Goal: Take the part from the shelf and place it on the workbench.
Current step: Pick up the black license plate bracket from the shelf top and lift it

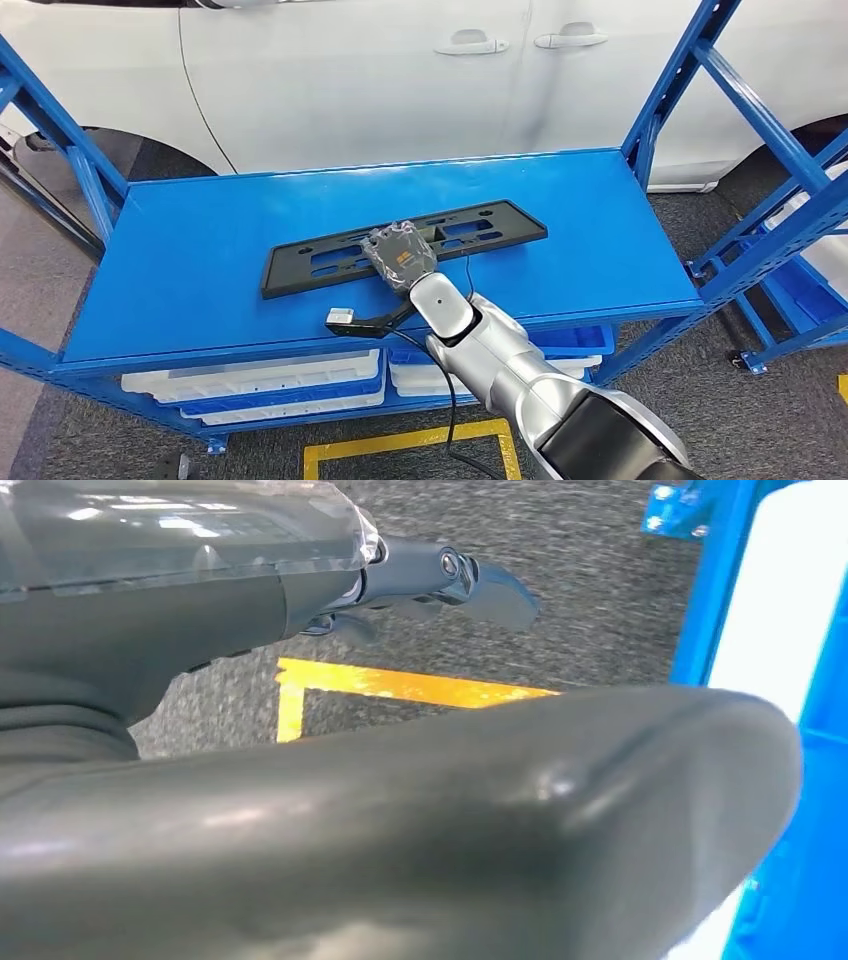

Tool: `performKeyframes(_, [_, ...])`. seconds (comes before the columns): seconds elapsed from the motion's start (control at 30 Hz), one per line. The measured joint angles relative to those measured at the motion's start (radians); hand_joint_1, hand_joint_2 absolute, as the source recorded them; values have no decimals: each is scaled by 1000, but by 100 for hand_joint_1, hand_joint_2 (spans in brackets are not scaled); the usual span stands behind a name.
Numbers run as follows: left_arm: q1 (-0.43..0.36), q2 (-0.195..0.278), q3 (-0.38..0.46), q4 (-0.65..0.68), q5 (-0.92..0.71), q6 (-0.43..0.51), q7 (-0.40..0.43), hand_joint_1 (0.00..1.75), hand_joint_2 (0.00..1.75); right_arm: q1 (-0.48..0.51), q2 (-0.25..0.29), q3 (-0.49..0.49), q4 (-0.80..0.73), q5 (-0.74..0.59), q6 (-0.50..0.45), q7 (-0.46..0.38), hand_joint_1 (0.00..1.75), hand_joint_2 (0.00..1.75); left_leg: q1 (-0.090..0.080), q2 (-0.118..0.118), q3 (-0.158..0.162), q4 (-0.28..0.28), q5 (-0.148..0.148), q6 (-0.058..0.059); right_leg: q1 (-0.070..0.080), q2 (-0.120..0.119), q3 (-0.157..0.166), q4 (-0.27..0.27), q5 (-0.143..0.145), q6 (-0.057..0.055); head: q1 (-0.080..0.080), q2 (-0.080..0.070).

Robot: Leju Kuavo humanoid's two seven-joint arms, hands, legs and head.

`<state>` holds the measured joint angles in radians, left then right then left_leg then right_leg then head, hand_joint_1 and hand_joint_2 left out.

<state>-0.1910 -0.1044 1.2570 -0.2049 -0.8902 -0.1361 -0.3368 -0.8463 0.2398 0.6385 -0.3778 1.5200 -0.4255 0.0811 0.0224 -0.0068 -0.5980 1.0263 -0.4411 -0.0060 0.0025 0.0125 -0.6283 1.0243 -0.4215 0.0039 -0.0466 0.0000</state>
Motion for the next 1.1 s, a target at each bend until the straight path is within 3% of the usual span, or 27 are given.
performKeyframes(0.07, [-2,-2,-4,0,-5,-4,-10,0,0,0,-10,-8,-8,-10,-13,-2,161,175,3,1,0,-4,5,13,-3,-2,-19,43,-30,10,0,0])
performKeyframes(0.17, [-6,-3,-13,0,-11,0,-11,0,0,4,-23,-20,-17,-24,-36,-7,161,175,1,3,-1,-4,6,21,-7,-5,-105,232,-119,21,0,0])
performKeyframes(0.2, [-6,-3,-16,0,-13,3,-9,0,0,7,-27,-24,-20,-30,-44,-10,161,175,0,3,-1,-4,5,21,-7,-5,-127,278,-131,22,0,0])
performKeyframes(0.23, [-6,-3,-20,0,-13,6,-8,0,0,10,-31,-29,-25,-38,-52,-14,161,175,0,3,-1,-4,5,22,-7,-6,-131,285,-122,21,0,0])
performKeyframes(0.27, [-7,-3,-22,0,-14,8,-7,0,0,12,-34,-35,-32,-47,-61,-19,161,175,0,2,-1,-4,5,21,-7,-6,-116,250,-95,17,0,0])
performKeyframes(0.33, [-10,-4,-27,0,-16,11,-7,0,0,10,-39,-49,-53,-65,-79,-29,161,175,-2,1,0,-3,4,19,-4,-6,-49,110,-29,5,0,0])
performKeyframes(0.4, [-13,-6,-30,0,-17,14,-9,0,0,7,-42,-60,-72,-77,-91,-37,161,175,-5,1,-1,-3,3,13,2,-7,-4,12,1,-4,0,0])
performKeyframes(0.5, [-15,-6,-36,0,-21,23,-23,0,0,20,-50,-84,-115,-148,-122,-90,161,175,-5,1,-3,-7,2,-3,3,-7,2,-9,2,-14,0,0])
performKeyframes(0.57, [-16,-5,-42,0,-22,30,-35,0,0,46,-58,-118,-202,-303,-129,-189,161,175,-4,2,-14,22,-22,-12,-3,-9,9,-21,7,-24,0,0])
performKeyframes(0.67, [-13,-4,-48,0,-17,40,-41,0,0,117,-79,-185,-449,-726,-48,-405,161,175,-2,2,-92,200,-112,-20,-4,-11,15,-26,6,-33,0,0])
performKeyframes(0.7, [-10,-3,-48,0,-14,43,-41,0,0,146,-88,-206,-543,-864,-6,-462,161,175,-2,3,-118,252,-128,-23,-4,-12,16,-25,4,-33,0,0])
performKeyframes(0.73, [-7,-2,-48,0,-11,45,-42,0,0,174,-99,-225,-634,-975,31,-500,161,175,-1,3,-128,270,-123,-24,-4,-12,17,-23,1,-33,0,0])
performKeyframes(0.77, [-4,0,-48,0,-9,46,-42,0,0,199,-108,-241,-719,-1053,61,-523,161,175,-1,3,-119,249,-99,-24,-4,-12,18,-21,-1,-32,0,0])
performKeyframes(0.83, [-1,3,-48,0,-6,46,-44,0,0,235,-122,-266,-855,-1120,95,-540,161,175,0,3,-62,123,-26,-21,-5,-9,21,-14,-10,-26,0,0])
performKeyframes(0.87, [-1,4,-49,0,-6,46,-45,0,0,245,-127,-275,-906,-1130,101,-544,161,175,-2,2,-33,62,-4,-19,-4,-7,20,-8,-14,-22,0,0])
performKeyframes(0.93, [-2,5,-49,0,-5,47,-46,0,0,263,-136,-288,-980,-1159,118,-564,161,175,-5,1,-7,7,2,-9,-1,-5,15,-2,-16,-13,0,0])
performKeyframes(1.03, [-2,5,-49,0,0,49,-47,0,0,302,-147,-311,-1087,-1367,218,-653,161,175,-4,-1,-4,-1,2,7,0,-5,13,2,-22,4,0,0])
performKeyframes(1.1, [-2,5,-49,0,6,49,-48,0,0,335,-152,-332,-1188,-1555,309,-695,161,175,1,-1,-3,-7,6,18,-2,-6,-11,59,-62,14,0,0])
